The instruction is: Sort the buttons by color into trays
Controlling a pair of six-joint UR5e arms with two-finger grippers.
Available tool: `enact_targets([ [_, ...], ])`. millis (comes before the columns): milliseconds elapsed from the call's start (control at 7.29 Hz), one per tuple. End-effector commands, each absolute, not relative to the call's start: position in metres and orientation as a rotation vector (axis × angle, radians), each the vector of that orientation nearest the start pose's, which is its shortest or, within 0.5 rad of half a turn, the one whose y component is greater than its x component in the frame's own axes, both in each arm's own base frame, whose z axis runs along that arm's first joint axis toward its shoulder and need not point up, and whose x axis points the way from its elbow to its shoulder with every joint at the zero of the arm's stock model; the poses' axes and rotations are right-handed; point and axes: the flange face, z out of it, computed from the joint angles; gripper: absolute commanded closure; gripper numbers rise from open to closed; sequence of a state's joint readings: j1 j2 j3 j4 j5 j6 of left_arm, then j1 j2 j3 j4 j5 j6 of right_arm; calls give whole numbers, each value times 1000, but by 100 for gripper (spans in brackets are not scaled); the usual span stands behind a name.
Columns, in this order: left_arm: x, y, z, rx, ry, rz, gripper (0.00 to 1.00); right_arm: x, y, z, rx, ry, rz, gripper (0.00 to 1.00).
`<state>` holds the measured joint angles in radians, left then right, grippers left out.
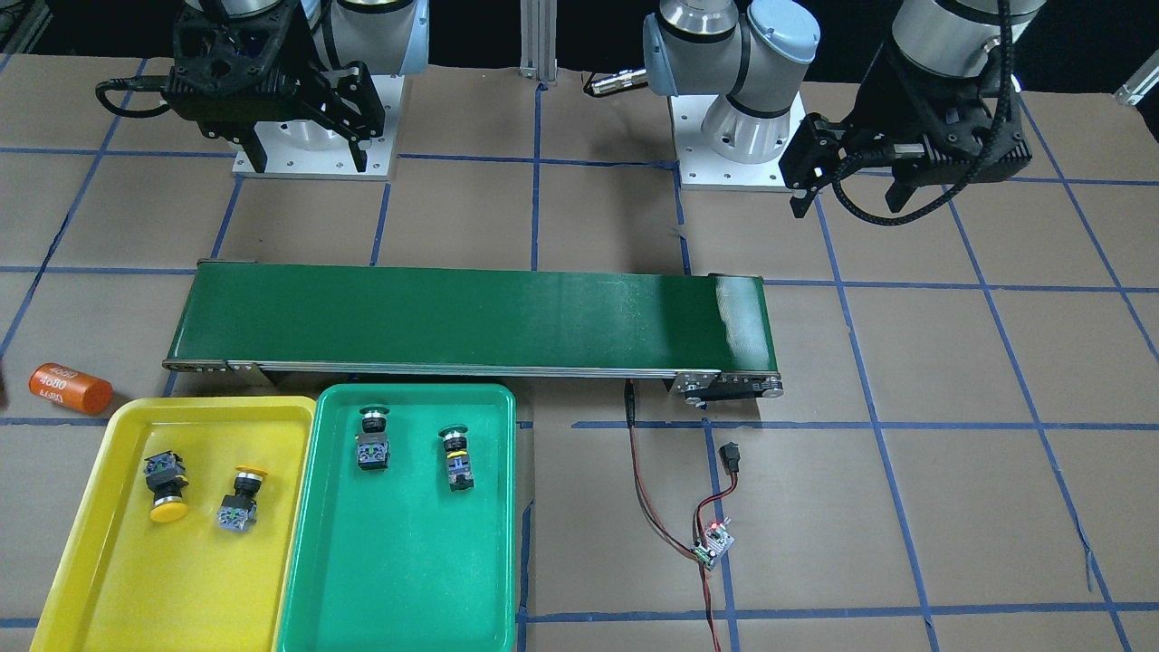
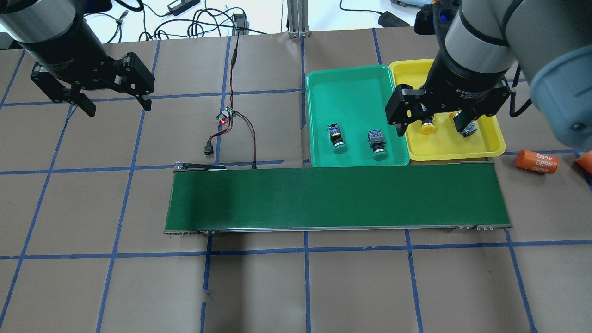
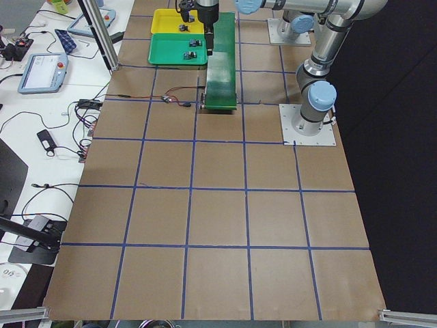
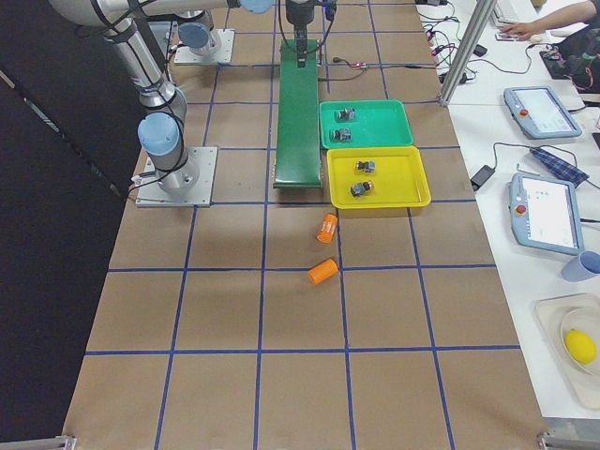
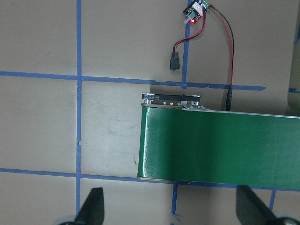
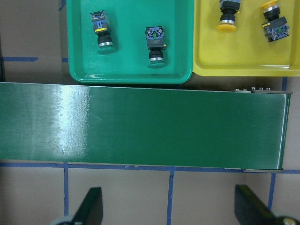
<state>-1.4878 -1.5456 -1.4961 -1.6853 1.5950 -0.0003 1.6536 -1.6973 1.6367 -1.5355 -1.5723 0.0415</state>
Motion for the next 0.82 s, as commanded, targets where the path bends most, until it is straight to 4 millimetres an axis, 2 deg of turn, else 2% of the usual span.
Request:
enact_targets([
  [0, -92, -486, 527, -134, 3121, 20, 0, 169, -428, 510, -63, 3144, -39, 0],
  [686, -92, -486, 527, -134, 3124, 23, 0, 169, -427, 510, -65, 3145, -39, 0],
])
